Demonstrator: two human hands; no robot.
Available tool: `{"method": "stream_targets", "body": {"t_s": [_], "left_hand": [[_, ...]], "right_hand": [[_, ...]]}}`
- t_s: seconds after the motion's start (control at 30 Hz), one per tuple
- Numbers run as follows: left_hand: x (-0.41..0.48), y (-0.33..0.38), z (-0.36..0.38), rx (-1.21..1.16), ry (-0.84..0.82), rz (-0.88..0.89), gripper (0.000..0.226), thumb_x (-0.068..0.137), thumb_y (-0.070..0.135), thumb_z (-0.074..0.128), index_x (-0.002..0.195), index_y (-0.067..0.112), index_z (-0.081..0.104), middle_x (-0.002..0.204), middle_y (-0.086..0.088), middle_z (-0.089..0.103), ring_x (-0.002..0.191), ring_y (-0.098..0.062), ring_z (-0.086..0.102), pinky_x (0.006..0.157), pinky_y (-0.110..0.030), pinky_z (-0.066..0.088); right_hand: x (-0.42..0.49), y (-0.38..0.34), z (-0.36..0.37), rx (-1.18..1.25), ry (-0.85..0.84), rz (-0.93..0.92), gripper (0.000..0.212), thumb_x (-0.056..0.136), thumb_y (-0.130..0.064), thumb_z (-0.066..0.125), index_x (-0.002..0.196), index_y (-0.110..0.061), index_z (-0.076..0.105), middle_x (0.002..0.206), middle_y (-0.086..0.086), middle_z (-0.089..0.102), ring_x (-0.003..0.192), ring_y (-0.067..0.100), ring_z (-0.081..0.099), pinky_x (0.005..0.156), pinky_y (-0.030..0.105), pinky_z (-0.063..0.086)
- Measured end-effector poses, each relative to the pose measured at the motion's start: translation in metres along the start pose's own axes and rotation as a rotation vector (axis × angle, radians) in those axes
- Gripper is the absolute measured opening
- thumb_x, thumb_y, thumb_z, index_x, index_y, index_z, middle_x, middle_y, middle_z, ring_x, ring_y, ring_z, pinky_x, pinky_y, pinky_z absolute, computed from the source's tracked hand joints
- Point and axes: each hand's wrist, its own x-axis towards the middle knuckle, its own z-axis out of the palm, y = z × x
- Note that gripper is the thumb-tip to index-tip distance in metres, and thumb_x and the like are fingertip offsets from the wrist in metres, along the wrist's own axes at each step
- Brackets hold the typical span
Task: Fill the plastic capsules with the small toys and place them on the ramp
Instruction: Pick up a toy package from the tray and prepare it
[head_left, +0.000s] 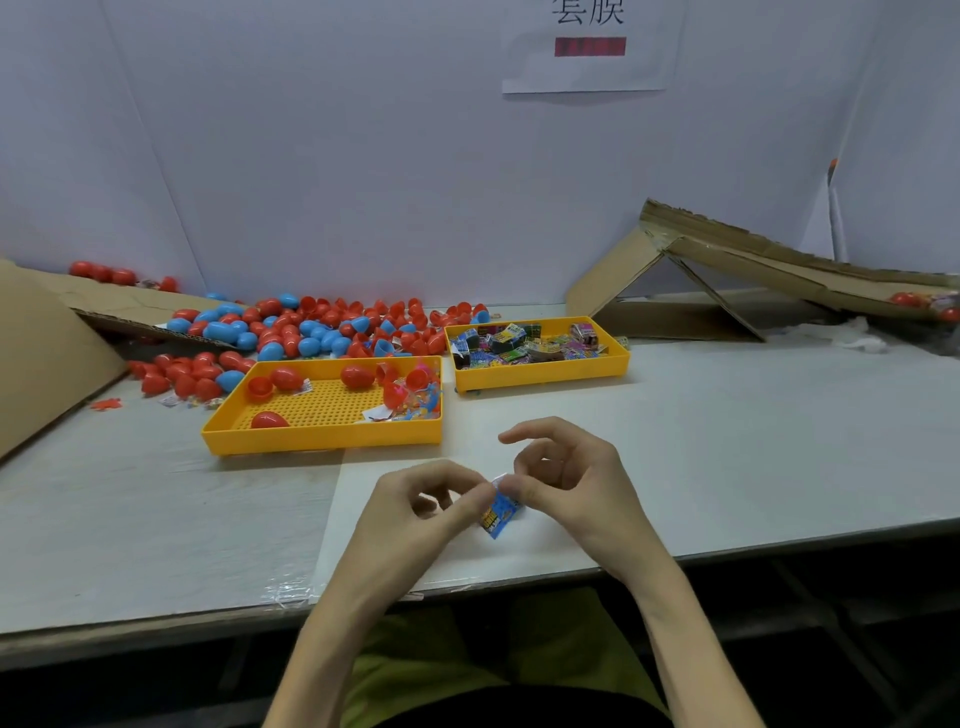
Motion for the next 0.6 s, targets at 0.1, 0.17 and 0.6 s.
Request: {"method": "stream_targets", "body": {"t_s": [0.1, 0.17, 0.6], "left_hand": [[0.001, -0.002, 0.001, 0.046, -0.040, 0.002, 0.020, 0.092, 0.023, 0.071, 0.083, 0.038, 0.078, 0.082, 0.008, 0.075, 0.087, -0.023, 0.066, 0.076, -0.042, 0.053], [0.002, -0.004, -0.001, 0.019, -0.054, 0.002, 0.021, 0.091, 0.018, 0.071, 0.083, 0.036, 0.079, 0.082, 0.006, 0.076, 0.085, -0.021, 0.068, 0.074, -0.036, 0.055], [0.002, -0.009, -0.006, -0.263, 0.075, 0.019, 0.010, 0.080, 0.024, 0.075, 0.081, 0.015, 0.078, 0.080, -0.008, 0.075, 0.075, -0.012, 0.068, 0.067, -0.015, 0.049]], "right_hand": [[0.000, -0.001, 0.002, -0.041, 0.010, 0.003, 0.031, 0.083, -0.005, 0.078, 0.106, -0.024, 0.069, 0.072, -0.002, 0.065, 0.071, 0.011, 0.067, 0.064, 0.025, 0.055], [0.000, -0.002, 0.003, -0.047, 0.046, -0.001, 0.023, 0.085, -0.011, 0.076, 0.103, -0.024, 0.069, 0.075, -0.005, 0.066, 0.073, 0.011, 0.069, 0.062, 0.023, 0.055], [-0.002, -0.003, 0.015, -0.165, 0.016, -0.025, 0.020, 0.075, -0.037, 0.084, 0.077, -0.033, 0.065, 0.076, -0.007, 0.071, 0.067, 0.009, 0.067, 0.063, 0.024, 0.053]]}}
